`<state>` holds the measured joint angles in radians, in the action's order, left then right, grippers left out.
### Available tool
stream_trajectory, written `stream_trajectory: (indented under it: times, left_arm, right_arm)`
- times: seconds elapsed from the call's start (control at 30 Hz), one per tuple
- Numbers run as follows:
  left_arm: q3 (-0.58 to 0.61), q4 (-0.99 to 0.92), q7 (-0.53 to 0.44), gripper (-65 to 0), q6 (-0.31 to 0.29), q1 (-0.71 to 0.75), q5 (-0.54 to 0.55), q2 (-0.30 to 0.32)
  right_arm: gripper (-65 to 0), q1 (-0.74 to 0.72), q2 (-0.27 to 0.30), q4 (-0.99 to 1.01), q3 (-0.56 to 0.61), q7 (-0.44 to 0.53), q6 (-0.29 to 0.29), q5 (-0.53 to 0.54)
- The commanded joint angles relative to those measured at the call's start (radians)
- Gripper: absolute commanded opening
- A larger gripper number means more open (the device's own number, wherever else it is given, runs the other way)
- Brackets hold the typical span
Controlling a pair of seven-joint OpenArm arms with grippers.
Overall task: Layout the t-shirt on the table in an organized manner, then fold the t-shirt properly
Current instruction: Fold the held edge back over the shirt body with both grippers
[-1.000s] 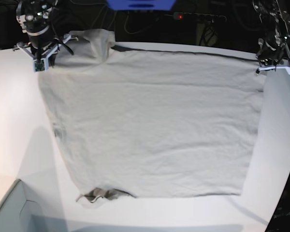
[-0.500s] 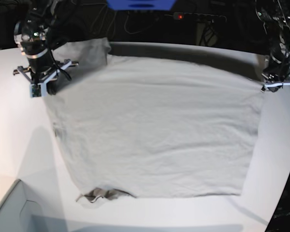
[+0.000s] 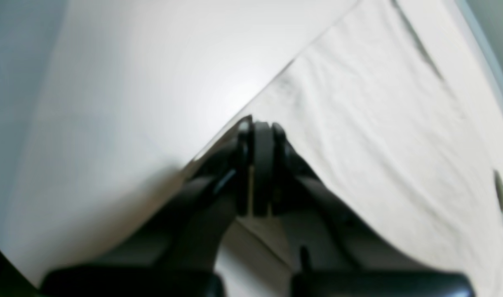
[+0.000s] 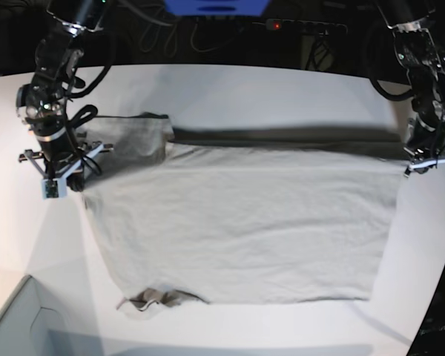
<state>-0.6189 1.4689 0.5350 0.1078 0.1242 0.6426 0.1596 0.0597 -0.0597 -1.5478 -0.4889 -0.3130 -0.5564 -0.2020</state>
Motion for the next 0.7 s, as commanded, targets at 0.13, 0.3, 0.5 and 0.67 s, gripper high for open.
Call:
stream_trajectory:
  times: [0.13,0.3,0.5,0.67]
  left_arm:
    - [-0.003,-0.043,-0.022,-64.9,-0.006,-0.053,0.003,0.016]
    - [-0.003,-0.073,-0.026,-64.9,-0.006,-0.100,0.001,0.018]
    - [0.001,-0.086,-0.022,-64.9,-0.006,-0.173,0.001,0.031]
    - [0.003,-0.104,-0.022,-64.9,-0.006,-0.217,0.000,0.031]
  right_arm:
    - [-65.0,-0.065,0.011,0.002,0.000,0.033,-0.011,0.014]
    - [-65.0,-0.090,0.028,0.005,0.078,0.033,-0.007,0.014]
    - [-65.0,-0.094,0.031,0.060,0.105,0.042,-0.006,0.012]
    - [-65.0,-0.111,0.053,0.117,0.103,0.044,-0.006,0.012]
